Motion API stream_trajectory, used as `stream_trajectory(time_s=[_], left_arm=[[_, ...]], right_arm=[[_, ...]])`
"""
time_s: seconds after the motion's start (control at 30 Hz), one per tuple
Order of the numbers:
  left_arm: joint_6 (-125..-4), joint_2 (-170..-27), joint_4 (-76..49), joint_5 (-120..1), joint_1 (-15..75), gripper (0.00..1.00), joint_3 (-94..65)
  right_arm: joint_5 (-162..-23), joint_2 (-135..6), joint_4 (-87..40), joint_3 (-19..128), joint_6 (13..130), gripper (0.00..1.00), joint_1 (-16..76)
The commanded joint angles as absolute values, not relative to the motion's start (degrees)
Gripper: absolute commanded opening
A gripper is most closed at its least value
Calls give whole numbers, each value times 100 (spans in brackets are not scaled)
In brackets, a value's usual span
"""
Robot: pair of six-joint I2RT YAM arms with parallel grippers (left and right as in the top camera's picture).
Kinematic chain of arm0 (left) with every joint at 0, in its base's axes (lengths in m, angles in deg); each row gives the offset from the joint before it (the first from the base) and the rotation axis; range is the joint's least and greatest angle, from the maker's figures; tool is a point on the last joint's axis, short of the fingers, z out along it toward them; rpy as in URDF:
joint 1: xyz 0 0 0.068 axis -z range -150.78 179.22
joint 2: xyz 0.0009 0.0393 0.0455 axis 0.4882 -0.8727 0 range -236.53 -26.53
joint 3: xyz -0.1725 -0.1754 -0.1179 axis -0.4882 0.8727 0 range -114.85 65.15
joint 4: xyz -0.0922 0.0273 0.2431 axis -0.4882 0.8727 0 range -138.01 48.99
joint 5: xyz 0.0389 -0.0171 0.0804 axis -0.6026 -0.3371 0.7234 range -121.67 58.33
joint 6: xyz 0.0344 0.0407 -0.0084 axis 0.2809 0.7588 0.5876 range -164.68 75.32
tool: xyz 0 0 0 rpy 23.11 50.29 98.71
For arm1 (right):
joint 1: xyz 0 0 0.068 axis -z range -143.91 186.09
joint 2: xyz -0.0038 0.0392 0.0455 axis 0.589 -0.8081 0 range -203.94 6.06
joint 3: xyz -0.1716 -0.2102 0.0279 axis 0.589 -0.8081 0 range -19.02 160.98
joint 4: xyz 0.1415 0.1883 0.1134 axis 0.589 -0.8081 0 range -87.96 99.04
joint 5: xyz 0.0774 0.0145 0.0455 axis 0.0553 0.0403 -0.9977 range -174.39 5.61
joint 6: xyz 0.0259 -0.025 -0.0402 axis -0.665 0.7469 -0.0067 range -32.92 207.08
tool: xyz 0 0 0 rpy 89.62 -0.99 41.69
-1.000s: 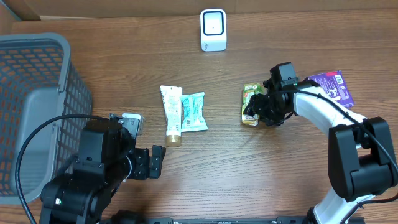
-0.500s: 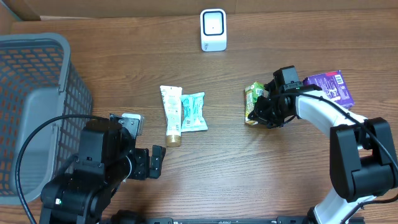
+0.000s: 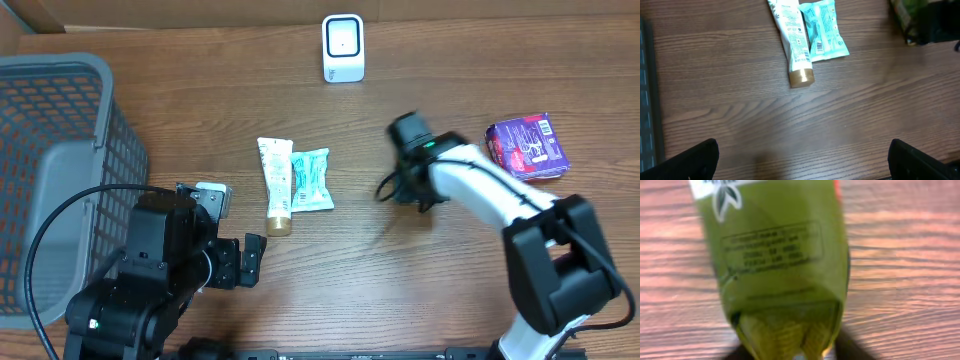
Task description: Scan the item barcode
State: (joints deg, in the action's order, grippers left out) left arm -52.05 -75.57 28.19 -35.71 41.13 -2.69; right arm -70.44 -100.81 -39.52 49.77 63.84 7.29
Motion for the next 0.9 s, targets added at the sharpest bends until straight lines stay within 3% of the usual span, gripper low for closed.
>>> stream_trajectory(time_s=[0.0,0.13,0.23,0.43,0.57,0.67,0.87], left_arm=[[-5260,-7566,2804,-3507,4086,100,-277],[-5260,-7566,2804,-3507,4086,100,-277],[-5260,-7566,2804,-3507,4086,100,-277],[-5260,-7566,2804,-3507,4086,100,-277],[-5260,-7566,2804,-3507,4086,100,-277],[-5260,-7566,2804,-3507,4086,100,-277],[-5260,-7566,2804,-3507,4086,100,-277]], right_arm=[[-5815,-10035,-3930,5154,6412,66,292],[-5938,-10033,-3941,5165,6410,71,82],[-6373,-10033,-4055,5305,6414,69,132],[-7039,-9849,-4457,5886,6408,65,484],[-7675,-9569,-4671,6098,5785,66,1046],[-8718,-9427,-4719,6081,5579,66,1763],[-12045,-9429,-3825,5244,6897,66,3221]])
